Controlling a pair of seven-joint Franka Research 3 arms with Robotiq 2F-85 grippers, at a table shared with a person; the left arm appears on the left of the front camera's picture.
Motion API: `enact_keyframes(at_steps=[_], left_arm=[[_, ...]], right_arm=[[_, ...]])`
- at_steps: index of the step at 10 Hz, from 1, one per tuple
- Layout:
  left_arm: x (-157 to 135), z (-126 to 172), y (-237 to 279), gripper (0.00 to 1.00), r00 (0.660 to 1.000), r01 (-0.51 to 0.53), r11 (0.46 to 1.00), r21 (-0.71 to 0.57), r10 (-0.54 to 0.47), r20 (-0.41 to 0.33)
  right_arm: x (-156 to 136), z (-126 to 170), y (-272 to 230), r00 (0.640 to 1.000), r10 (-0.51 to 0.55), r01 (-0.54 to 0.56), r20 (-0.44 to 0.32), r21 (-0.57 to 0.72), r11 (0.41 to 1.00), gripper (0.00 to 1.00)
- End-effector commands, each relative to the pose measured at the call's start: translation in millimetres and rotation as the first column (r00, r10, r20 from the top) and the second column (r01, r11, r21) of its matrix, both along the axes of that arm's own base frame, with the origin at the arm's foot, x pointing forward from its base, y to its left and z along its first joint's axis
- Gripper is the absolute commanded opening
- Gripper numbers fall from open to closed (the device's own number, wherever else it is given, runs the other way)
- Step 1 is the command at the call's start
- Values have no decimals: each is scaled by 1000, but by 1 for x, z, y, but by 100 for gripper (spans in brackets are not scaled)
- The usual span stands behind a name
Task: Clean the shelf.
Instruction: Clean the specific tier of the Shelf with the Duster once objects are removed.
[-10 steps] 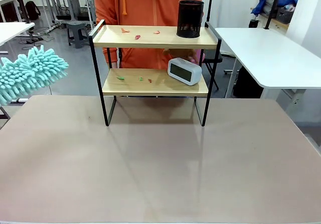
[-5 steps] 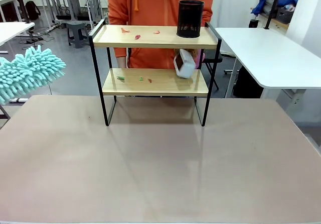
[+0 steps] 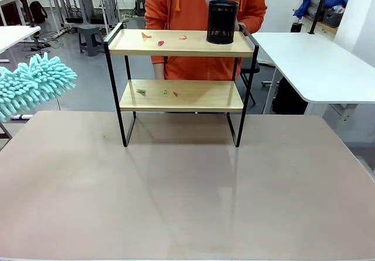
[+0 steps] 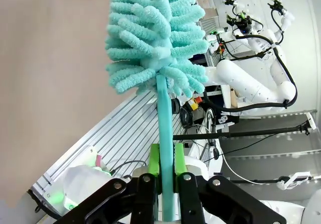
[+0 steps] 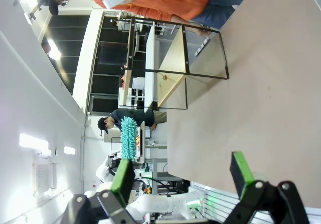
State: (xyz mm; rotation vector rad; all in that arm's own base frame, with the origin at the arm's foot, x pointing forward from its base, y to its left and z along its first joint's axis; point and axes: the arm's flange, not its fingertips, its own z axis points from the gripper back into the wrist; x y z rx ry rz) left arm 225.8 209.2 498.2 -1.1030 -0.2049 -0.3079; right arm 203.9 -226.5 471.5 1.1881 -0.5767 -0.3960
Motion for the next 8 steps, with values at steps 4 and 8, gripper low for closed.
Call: enact_keyframes(at_steps=[4,8], left_arm=[[0,0,0,12,1000,0,1000,0,0,0],[-22,13,-86,12,964,257,912,321,-267,-12]], right_arm=[[2,3,-2,999,4,-4,34,-1,1000,100],[2,3,-2,999,4,-4,34,-1,1000,100]])
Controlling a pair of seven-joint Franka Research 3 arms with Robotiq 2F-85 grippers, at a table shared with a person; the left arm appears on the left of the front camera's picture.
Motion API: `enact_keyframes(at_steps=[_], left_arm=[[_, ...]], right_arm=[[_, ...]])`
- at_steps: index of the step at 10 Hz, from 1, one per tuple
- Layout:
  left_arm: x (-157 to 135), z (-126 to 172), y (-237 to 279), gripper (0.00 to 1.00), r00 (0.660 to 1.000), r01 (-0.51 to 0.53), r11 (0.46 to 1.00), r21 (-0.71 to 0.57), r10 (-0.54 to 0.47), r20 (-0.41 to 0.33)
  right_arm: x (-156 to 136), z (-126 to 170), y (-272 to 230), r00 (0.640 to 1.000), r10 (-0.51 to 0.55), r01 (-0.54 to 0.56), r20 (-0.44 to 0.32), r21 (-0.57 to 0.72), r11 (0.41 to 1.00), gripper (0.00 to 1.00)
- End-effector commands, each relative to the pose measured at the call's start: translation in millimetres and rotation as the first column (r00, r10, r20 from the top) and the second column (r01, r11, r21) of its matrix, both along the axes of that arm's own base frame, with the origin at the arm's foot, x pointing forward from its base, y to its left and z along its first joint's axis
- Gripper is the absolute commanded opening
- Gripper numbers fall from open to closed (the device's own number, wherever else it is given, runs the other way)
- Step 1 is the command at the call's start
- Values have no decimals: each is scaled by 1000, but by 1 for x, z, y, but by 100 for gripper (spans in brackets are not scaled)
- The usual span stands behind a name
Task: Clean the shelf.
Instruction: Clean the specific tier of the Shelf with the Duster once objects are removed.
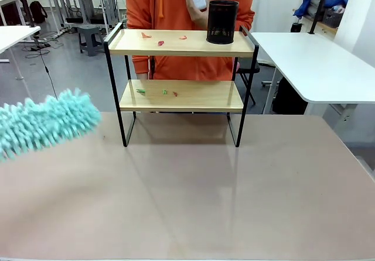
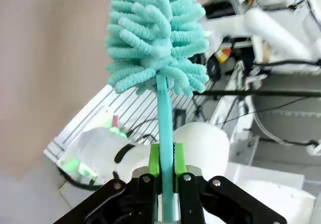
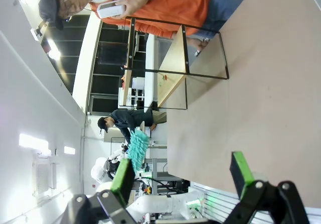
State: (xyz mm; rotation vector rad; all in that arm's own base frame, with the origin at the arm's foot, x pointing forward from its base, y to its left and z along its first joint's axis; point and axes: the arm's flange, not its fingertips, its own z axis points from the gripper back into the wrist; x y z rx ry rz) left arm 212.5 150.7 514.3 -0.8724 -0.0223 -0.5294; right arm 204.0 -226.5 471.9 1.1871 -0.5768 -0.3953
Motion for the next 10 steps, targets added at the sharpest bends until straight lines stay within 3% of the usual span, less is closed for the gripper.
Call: enact_keyframes(at_steps=[1,3,5,7,9,10], left_arm=[[-8,-3,-59,12,998,38,993,110,-43,45],[-6,-8,-118,12,998,31,989,148,-39,53],[-3,-16,-172,12,968,-197,968,157,167,186],[-6,-9,-205,12,956,-234,969,80,215,198],[1,-3,-212,12,980,-175,980,92,164,112],[18,27,-196,12,965,-213,973,87,196,174]], right_arm=[[1,2,-2,999,3,-3,34,0,1000,100],[1,2,-2,999,3,-3,34,0,1000,100],[1,2,-2,999,3,-3,34,0,1000,100],[1,2,-2,999,3,-3,34,0,1000,100],[1,2,-2,999,3,-3,34,0,1000,100],[1,2,-2,999,3,-3,34,0,1000,100]])
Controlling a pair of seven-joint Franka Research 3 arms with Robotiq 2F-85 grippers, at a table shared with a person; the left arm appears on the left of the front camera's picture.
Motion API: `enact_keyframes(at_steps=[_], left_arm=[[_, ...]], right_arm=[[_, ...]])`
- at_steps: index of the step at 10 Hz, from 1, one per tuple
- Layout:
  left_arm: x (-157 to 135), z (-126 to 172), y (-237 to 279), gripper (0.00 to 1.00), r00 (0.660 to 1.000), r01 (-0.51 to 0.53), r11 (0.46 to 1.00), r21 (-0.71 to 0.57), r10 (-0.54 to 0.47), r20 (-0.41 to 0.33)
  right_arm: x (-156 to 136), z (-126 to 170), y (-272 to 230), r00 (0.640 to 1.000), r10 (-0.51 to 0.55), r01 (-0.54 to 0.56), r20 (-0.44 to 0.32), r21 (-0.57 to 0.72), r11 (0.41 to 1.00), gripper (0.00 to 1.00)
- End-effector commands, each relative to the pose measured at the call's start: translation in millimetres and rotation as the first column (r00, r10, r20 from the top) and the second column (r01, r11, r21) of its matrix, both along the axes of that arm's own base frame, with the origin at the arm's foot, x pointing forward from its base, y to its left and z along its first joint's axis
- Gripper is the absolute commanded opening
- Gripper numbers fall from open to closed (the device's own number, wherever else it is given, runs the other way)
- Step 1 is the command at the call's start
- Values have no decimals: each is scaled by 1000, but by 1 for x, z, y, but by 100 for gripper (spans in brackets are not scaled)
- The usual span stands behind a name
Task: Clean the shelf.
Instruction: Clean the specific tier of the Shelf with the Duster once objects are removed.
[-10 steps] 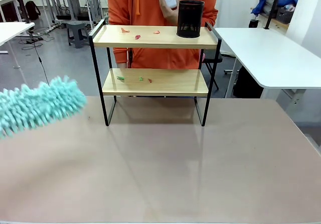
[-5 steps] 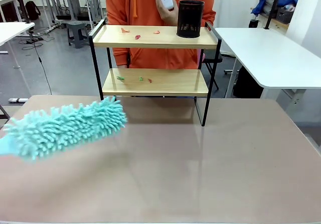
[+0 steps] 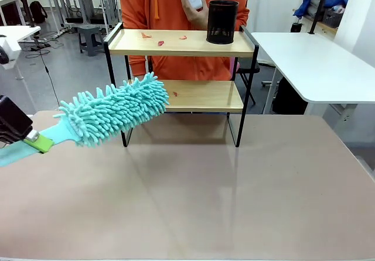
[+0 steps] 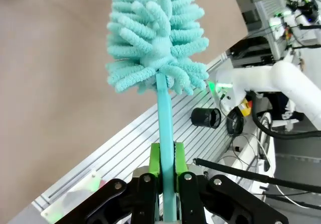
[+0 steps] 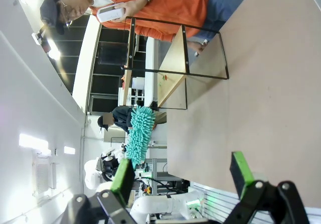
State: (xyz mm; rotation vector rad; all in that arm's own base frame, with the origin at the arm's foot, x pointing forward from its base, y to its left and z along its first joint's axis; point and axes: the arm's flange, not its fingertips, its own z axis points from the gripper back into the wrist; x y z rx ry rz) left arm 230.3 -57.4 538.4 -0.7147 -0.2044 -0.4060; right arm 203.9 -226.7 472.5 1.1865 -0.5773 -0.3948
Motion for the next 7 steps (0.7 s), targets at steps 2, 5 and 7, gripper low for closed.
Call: enact_keyframes(at_steps=[2,5,7], left_arm=[[0,3,12,12,1000,-12,1000,-3,12,23],[6,0,0,12,997,-74,997,-23,74,13],[19,0,-15,12,982,-186,981,-46,187,17]], right_arm=[[1,2,-1,999,3,-3,34,1,1000,100],[1,2,-1,999,3,-3,34,1,1000,100],[1,2,-1,999,3,-3,34,1,1000,100]])
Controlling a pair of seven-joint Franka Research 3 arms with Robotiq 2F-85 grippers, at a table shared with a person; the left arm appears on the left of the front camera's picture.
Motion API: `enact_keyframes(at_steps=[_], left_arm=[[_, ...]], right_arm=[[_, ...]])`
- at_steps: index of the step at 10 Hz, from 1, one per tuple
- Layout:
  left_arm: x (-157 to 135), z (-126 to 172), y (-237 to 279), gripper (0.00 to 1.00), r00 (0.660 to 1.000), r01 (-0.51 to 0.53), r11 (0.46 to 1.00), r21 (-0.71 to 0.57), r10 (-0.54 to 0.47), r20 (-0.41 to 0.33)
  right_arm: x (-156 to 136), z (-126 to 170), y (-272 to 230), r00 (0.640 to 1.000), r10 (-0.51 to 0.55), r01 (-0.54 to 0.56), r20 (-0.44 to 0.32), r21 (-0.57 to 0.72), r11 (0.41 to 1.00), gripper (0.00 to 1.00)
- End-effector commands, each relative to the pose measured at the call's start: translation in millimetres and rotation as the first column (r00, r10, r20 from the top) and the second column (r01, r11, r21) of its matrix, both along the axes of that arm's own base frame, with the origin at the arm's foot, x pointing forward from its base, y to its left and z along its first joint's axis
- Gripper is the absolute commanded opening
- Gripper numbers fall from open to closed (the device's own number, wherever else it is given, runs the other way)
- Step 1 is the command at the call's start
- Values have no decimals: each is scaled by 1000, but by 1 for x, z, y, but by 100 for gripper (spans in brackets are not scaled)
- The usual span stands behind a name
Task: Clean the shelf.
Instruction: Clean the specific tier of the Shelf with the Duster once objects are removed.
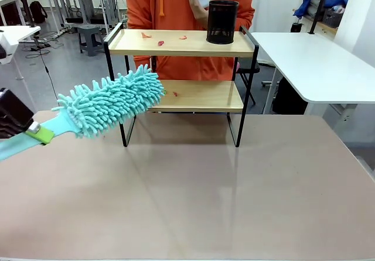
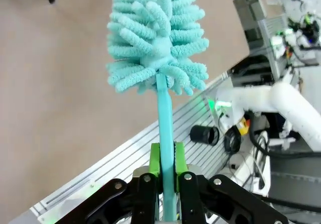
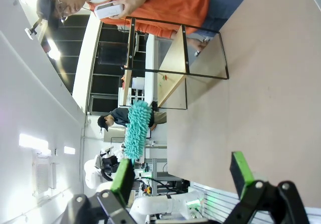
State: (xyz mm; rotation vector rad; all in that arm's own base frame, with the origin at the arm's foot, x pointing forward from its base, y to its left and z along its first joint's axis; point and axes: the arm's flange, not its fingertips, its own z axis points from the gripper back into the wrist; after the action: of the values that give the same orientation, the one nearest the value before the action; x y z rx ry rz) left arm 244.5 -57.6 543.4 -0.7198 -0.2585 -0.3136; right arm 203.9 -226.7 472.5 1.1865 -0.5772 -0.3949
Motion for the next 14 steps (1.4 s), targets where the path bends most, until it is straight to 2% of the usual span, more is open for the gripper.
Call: enact_keyframes(at_steps=[1,3,5,10,12,14], left_arm=[[10,-7,-22,12,988,-150,989,2,150,29],[18,-17,-37,12,971,-238,969,67,236,44],[25,-23,-50,12,919,-383,923,45,375,124],[54,-41,-75,12,881,-460,881,113,437,183],[63,-47,-84,12,876,-470,872,137,441,198],[73,-54,-89,12,881,-465,870,165,437,181]], right_arm=[[1,2,-1,999,3,-3,34,1,1000,100],[1,2,-1,999,3,-3,34,1,1000,100],[1,2,-1,999,3,-3,34,1,1000,100],[1,2,-1,999,3,-3,34,1,1000,100],[1,2,-1,999,3,-3,34,1,1000,100],[1,2,-1,999,3,-3,34,1,1000,100]])
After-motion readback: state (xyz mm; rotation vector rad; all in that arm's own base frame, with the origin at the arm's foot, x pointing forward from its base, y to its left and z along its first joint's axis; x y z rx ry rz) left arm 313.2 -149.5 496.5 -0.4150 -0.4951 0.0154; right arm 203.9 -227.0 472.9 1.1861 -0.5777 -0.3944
